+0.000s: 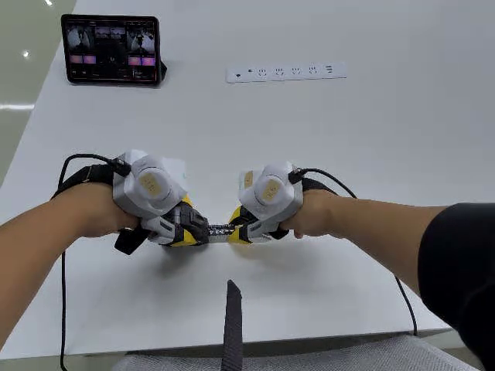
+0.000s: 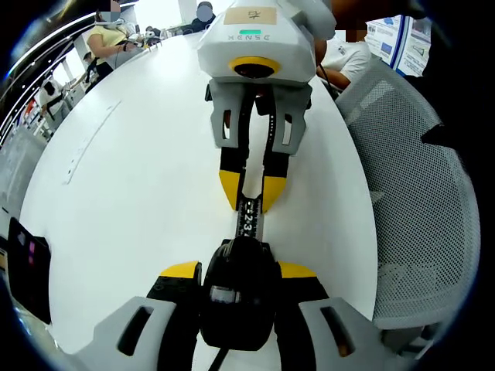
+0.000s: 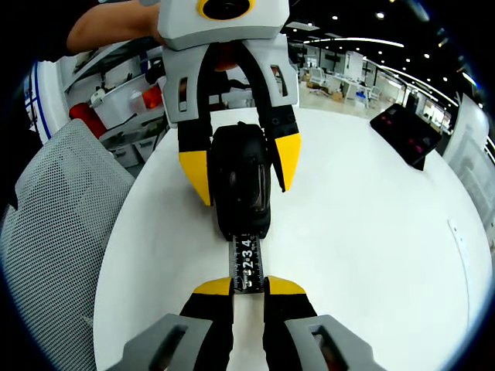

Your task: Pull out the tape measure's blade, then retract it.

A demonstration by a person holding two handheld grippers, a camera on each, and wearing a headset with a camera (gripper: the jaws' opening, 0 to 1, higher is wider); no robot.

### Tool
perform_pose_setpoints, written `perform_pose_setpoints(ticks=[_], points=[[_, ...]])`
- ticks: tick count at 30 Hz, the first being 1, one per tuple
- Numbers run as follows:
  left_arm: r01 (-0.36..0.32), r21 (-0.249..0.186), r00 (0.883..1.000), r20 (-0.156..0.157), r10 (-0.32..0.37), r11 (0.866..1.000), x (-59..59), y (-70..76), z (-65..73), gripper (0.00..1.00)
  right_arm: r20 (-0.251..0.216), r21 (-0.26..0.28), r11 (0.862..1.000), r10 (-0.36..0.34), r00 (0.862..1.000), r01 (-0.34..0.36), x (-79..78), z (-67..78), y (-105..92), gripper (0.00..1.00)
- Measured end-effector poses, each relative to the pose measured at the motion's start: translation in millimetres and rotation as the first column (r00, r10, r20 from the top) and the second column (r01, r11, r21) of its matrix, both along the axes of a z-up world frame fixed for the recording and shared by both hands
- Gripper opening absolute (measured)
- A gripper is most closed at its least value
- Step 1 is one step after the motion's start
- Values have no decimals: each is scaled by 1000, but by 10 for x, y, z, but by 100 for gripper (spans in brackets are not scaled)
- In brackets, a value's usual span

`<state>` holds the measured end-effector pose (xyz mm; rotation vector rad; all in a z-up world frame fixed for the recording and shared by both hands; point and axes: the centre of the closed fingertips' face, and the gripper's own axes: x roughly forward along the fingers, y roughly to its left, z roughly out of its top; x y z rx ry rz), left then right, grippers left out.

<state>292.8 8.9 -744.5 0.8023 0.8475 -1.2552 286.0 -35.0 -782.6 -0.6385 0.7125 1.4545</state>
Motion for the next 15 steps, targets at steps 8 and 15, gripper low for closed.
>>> perform_pose_setpoints(ticks=[8, 15], points=[[4, 4, 1000, 1, -4, 1000, -5, -9, -6, 32, 7, -12, 1000, -4, 1000, 4, -11, -2, -32, 10], [7, 3, 1000, 4, -7, 1000, -4, -12, -12, 32, 5, -17, 1000, -6, 1000, 6, -18, 6, -59, 10]])
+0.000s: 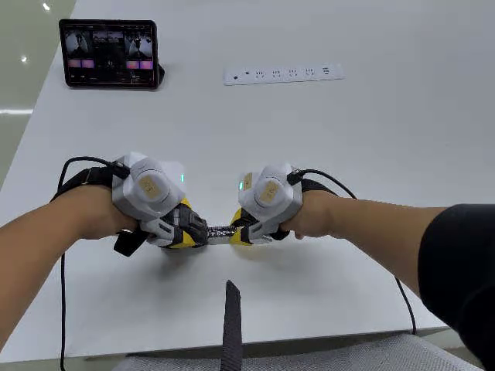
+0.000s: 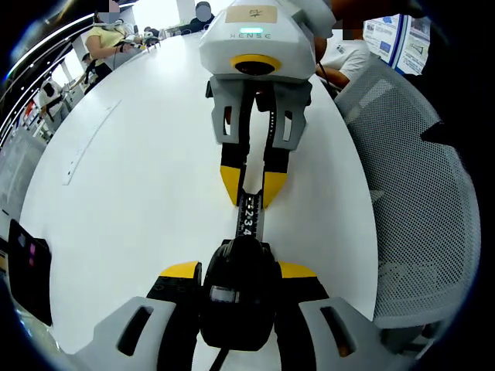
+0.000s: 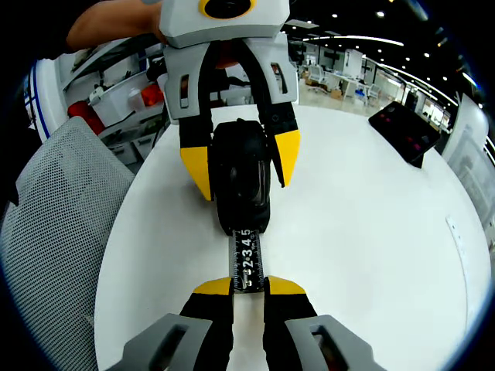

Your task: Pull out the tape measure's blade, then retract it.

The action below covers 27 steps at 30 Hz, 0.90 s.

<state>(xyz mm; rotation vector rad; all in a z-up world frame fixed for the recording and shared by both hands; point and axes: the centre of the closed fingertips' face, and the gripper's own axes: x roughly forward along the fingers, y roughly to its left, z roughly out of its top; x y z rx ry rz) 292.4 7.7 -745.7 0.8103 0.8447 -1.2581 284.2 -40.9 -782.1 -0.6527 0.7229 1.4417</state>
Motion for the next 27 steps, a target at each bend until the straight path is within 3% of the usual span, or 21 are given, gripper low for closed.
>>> perform_pose_setpoints(ticks=[27], points=[[0, 13, 1000, 10, 0, 1000, 2, 0, 5, 32, -2, -20, 1000, -9, 1000, 9, 2, -3, -205, 10]])
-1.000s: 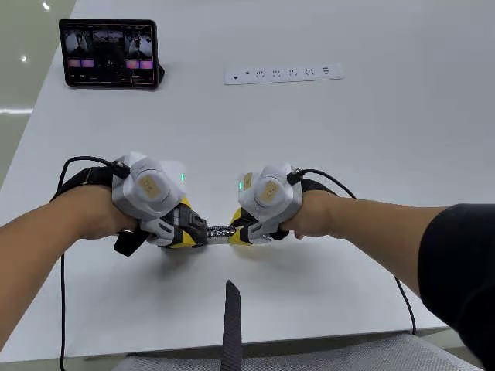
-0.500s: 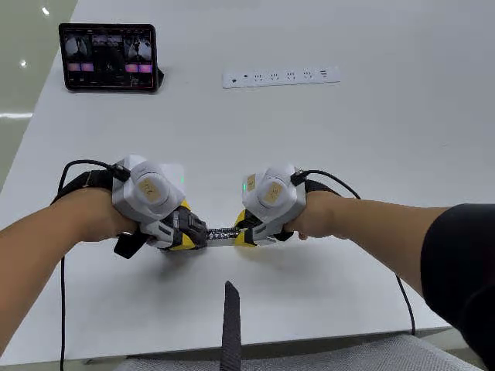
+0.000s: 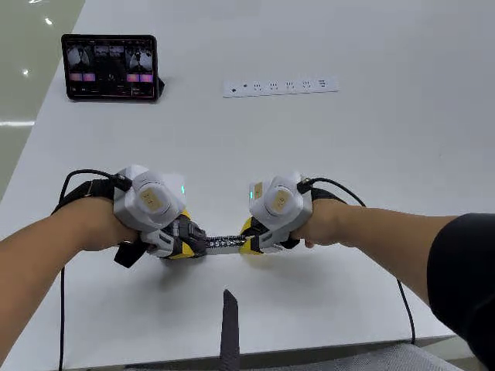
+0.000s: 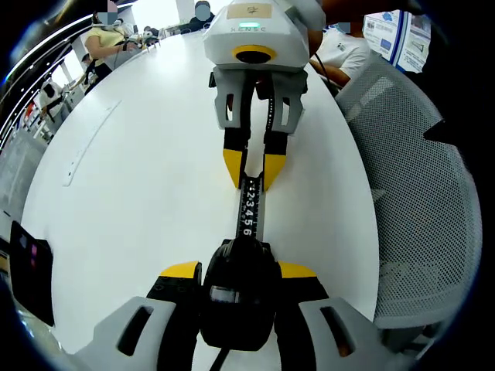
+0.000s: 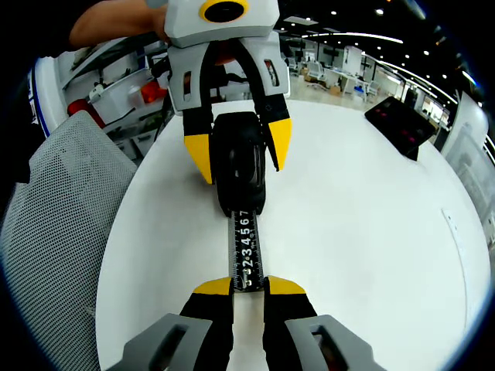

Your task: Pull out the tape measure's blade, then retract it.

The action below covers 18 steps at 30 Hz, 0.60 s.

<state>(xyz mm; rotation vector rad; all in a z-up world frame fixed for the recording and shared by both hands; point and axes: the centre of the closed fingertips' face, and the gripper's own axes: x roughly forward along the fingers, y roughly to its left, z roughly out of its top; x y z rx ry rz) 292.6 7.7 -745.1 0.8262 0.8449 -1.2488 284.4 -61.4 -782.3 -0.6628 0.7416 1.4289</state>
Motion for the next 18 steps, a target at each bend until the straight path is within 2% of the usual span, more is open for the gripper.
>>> perform_pose_setpoints(ticks=[18], points=[[-3, 0, 1000, 3, 3, 1000, 20, -2, -17, 32, -9, -17, 1000, -15, 1000, 15, -10, 3, -171, 10]])
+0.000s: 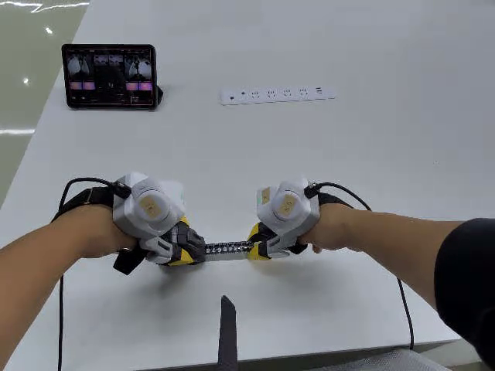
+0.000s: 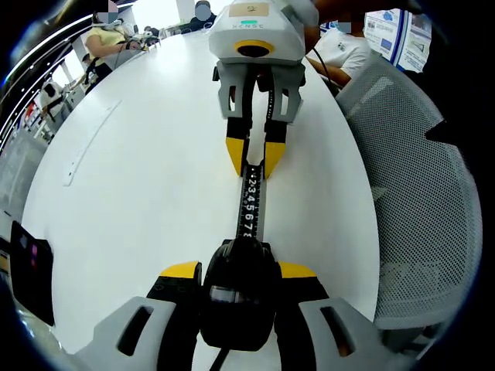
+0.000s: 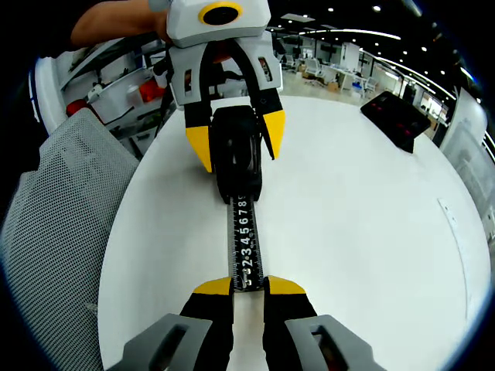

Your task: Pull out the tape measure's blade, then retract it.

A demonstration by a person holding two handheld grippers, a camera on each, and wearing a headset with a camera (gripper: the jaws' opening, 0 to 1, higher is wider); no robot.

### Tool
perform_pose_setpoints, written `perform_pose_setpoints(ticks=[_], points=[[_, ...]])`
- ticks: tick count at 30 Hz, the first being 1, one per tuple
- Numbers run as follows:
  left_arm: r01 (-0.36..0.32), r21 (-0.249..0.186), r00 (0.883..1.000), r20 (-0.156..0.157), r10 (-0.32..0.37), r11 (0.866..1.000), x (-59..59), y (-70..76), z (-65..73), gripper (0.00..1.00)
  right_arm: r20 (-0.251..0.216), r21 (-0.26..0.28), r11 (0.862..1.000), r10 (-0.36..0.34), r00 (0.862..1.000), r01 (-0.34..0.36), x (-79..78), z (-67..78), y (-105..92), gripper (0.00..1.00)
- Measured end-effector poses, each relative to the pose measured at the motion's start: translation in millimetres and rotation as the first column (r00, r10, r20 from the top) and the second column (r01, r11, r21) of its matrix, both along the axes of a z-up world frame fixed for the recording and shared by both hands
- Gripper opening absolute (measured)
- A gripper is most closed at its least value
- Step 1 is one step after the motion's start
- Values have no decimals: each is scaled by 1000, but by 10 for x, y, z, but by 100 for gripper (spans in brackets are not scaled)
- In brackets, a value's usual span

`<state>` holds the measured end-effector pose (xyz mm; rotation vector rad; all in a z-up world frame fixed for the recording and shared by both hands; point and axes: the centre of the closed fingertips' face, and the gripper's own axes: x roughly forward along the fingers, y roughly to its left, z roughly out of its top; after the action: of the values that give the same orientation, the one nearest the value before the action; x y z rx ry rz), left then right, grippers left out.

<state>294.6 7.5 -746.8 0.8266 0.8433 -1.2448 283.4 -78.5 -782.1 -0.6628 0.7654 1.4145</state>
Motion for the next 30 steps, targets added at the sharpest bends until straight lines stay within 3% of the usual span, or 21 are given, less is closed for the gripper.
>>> perform_pose_setpoints(ticks=[30], points=[[7, 6, 1000, 7, -7, 1000, -40, -20, 6, 32, -6, 0, 1000, -31, 1000, 31, 9, 1, -270, 10]])
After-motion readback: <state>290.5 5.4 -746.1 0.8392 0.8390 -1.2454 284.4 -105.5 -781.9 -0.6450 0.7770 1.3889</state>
